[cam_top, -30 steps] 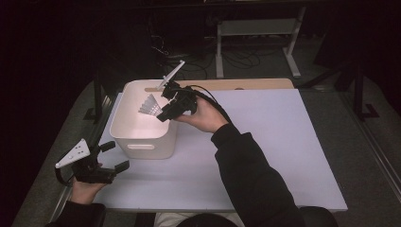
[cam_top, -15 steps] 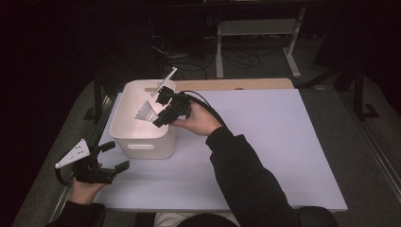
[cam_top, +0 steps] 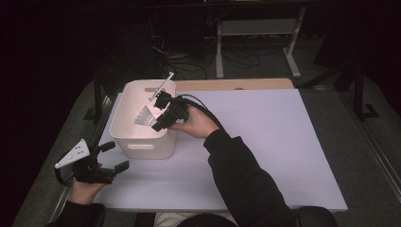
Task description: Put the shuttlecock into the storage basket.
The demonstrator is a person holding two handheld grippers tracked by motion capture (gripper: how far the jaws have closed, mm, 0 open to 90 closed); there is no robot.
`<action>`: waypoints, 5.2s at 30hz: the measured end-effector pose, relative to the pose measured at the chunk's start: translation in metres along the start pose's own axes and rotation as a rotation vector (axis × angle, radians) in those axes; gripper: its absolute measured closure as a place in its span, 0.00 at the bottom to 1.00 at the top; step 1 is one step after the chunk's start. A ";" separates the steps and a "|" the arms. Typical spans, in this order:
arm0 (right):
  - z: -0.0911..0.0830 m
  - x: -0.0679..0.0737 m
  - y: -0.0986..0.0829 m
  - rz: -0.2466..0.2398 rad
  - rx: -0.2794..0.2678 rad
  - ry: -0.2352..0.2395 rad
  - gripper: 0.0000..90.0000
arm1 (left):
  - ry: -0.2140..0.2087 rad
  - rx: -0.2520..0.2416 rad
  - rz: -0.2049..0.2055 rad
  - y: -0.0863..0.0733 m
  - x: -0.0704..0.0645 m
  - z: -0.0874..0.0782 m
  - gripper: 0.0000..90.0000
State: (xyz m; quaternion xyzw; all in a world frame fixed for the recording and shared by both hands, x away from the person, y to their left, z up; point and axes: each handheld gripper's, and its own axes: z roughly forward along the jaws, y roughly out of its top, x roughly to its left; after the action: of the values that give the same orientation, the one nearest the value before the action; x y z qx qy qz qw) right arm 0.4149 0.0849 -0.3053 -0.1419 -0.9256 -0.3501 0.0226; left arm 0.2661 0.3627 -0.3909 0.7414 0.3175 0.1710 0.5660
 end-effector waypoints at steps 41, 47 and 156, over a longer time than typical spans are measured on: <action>-0.003 -0.003 -0.004 0.025 -0.040 -0.086 0.21 | 0.009 0.001 -0.002 -0.001 -0.001 -0.003 0.00; -0.011 -0.003 -0.005 0.019 -0.072 -0.094 0.15 | 0.009 0.000 -0.002 -0.001 -0.001 -0.003 0.00; -0.113 -0.024 -0.147 0.165 -0.238 -0.236 0.00 | 0.017 0.011 -0.009 -0.001 0.000 0.000 0.00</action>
State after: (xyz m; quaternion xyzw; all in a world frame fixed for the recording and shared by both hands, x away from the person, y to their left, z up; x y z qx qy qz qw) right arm 0.3901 -0.1000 -0.3175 -0.2592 -0.8591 -0.4350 -0.0742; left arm 0.2660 0.3628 -0.3918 0.7418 0.3264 0.1729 0.5598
